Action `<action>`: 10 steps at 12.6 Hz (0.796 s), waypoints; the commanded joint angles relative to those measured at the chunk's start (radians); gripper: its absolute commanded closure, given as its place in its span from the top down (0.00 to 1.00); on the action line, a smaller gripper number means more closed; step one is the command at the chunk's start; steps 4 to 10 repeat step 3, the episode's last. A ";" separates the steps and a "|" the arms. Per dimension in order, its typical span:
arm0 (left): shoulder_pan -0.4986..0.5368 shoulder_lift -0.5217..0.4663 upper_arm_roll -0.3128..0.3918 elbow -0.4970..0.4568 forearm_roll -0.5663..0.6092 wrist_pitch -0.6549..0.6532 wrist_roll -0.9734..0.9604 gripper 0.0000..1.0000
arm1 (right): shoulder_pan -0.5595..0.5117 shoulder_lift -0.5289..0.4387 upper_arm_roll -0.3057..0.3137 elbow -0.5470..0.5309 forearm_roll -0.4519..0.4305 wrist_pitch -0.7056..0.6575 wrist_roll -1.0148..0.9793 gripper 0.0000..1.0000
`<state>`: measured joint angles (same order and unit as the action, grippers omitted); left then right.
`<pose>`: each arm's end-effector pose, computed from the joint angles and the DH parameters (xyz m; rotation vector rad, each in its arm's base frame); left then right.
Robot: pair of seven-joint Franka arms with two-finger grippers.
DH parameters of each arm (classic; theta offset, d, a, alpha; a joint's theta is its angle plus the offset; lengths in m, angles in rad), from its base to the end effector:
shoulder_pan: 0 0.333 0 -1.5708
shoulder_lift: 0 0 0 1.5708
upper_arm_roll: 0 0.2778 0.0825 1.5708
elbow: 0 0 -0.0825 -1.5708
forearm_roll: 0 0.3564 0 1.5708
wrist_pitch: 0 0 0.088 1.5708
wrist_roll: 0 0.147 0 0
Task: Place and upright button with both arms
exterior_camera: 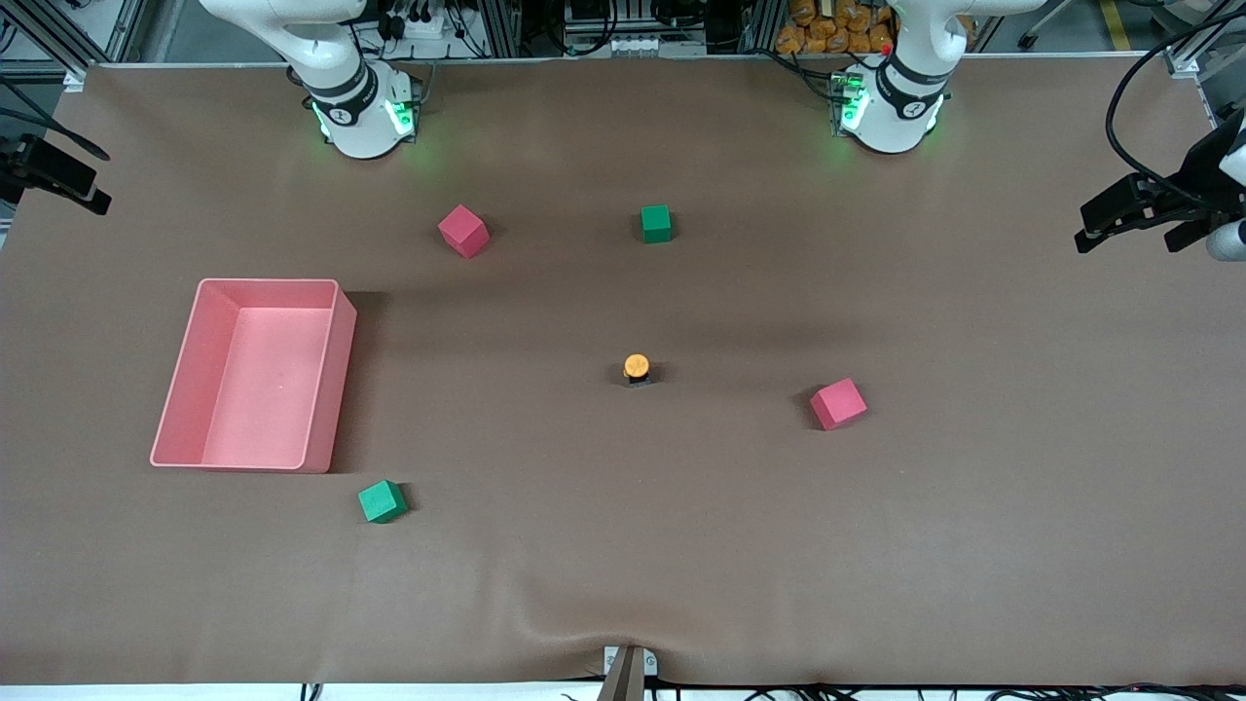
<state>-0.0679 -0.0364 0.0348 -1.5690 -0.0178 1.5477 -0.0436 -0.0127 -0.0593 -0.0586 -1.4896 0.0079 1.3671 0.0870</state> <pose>0.5152 -0.0194 0.5640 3.1219 0.0155 0.0224 0.4846 -0.0342 0.5945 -3.1197 0.2450 0.0992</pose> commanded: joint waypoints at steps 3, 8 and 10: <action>-0.009 0.006 -0.003 0.021 0.006 -0.003 -0.007 1.00 | -0.003 0.001 0.005 -0.001 -0.014 -0.002 0.010 1.00; -0.009 0.006 -0.003 0.021 0.006 -0.003 -0.007 1.00 | -0.003 0.001 0.005 -0.001 -0.014 -0.002 0.010 1.00; -0.009 0.006 -0.003 0.021 0.006 -0.003 -0.007 1.00 | -0.003 0.001 0.005 -0.001 -0.014 -0.002 0.010 1.00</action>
